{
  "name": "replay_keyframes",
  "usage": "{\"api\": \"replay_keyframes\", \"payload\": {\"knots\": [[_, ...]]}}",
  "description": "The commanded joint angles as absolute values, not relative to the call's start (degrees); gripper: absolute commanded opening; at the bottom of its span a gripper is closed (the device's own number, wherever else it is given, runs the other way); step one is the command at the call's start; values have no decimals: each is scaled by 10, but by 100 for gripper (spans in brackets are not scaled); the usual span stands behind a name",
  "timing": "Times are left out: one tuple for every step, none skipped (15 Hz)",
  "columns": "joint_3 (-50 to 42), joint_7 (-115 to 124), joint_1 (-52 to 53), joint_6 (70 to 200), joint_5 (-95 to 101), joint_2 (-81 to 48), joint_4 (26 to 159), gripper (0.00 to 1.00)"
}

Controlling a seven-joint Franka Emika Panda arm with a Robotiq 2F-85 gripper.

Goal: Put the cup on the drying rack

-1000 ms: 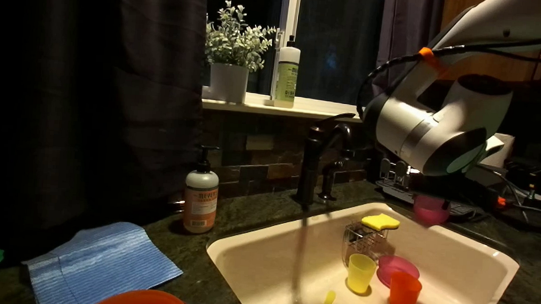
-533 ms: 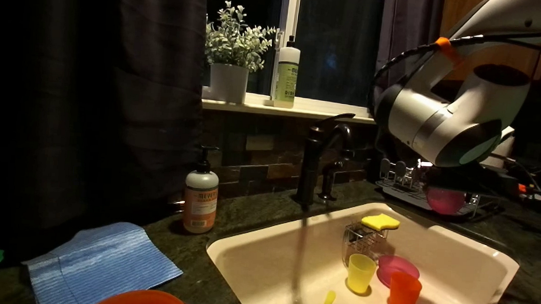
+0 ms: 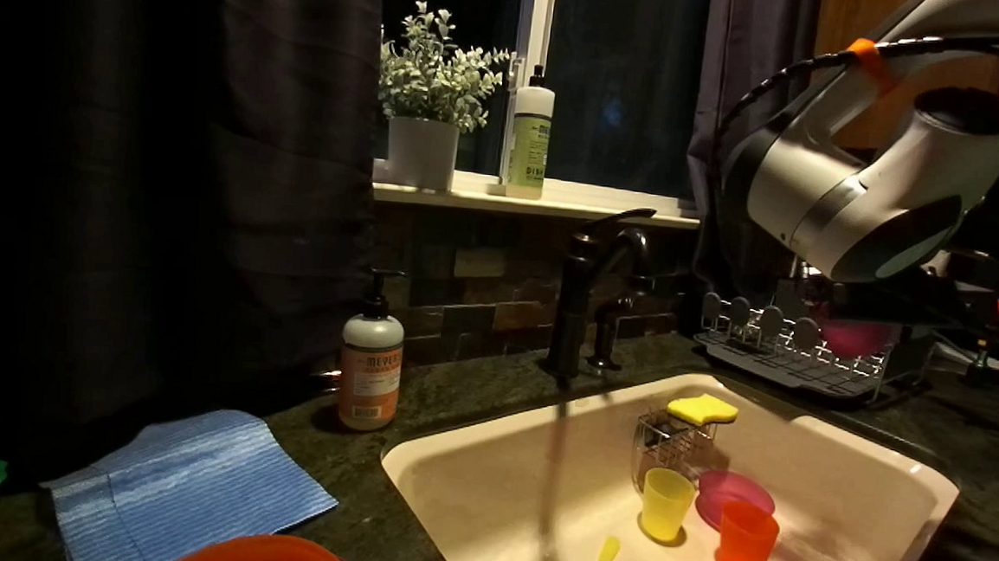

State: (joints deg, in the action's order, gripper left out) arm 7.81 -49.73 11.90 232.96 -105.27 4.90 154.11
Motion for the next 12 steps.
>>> {"api": "replay_keyframes", "payload": {"knots": [[72,-516,94,2326,-1026,83,1564,45],[81,-503,100,2329,-1038,58,1548,70],[78,-506,95,2329,-1036,61,1550,70],[76,-509,92,2329,-1035,64,1550,70],[76,-510,90,2329,-1035,66,1550,70],[76,-510,90,2329,-1035,67,1550,45],[76,-492,86,2344,-1015,65,1553,45],[74,-493,84,2345,-1011,66,1554,45],[74,-486,81,2354,-996,66,1558,45],[74,-480,78,2362,-983,65,1560,45],[73,-478,75,2367,-968,66,1563,45],[73,-479,72,2370,-958,66,1565,45]]}}
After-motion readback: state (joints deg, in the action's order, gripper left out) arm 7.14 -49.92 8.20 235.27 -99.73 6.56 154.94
